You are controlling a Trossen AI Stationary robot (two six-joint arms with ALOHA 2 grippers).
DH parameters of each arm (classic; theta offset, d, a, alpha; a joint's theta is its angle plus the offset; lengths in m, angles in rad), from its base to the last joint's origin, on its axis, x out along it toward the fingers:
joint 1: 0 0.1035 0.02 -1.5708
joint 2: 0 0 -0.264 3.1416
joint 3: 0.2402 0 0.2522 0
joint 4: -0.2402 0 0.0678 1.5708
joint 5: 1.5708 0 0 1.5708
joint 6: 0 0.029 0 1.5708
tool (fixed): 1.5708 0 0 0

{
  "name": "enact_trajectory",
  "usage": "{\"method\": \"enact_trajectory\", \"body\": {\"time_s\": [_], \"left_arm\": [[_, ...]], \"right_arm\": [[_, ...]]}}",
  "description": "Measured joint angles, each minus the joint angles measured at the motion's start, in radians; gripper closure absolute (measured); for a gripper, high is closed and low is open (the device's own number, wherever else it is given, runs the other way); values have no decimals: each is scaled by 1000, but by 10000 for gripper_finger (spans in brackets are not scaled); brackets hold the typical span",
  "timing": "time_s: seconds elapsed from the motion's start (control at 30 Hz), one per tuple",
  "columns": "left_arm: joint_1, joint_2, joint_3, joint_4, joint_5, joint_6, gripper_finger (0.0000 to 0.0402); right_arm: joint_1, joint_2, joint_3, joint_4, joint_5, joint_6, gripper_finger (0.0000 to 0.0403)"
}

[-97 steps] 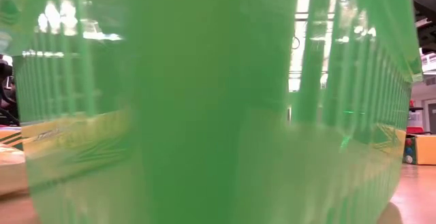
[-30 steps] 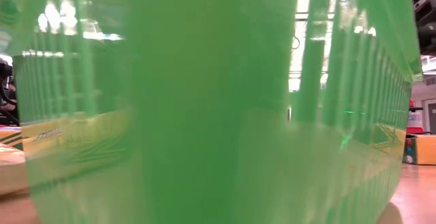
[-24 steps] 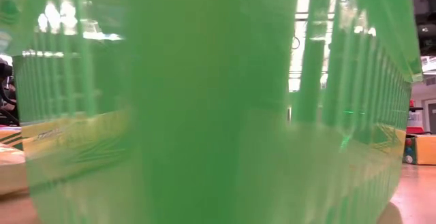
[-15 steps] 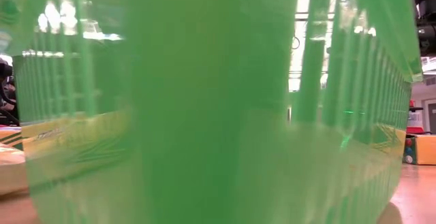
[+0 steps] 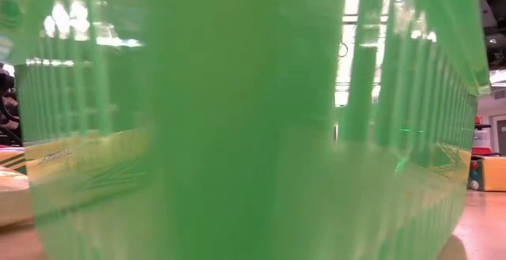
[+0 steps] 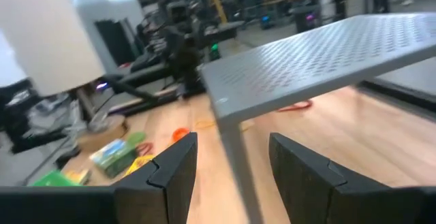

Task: Pick & Place Office Desk Supplies
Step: Put the yellow crayon box into the red basket

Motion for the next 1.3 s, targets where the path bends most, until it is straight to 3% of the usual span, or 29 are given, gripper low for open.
{"method": "enact_trajectory", "body": {"time_s": [0.3,0.57,0.73,1.07,1.3], "left_arm": [[0,0,0,-39,-59,-5,255],[0,37,1,-49,-55,-2,141],[0,72,1,-49,-56,30,102],[0,133,1,-49,-63,45,109],[0,157,1,-49,-63,44,110]], "right_arm": [[0,45,0,-59,-11,32,201],[4,255,0,51,-11,10,129],[33,413,48,83,1,-49,132],[170,800,402,-270,42,-159,157],[299,988,627,-595,41,-116,170]]}}
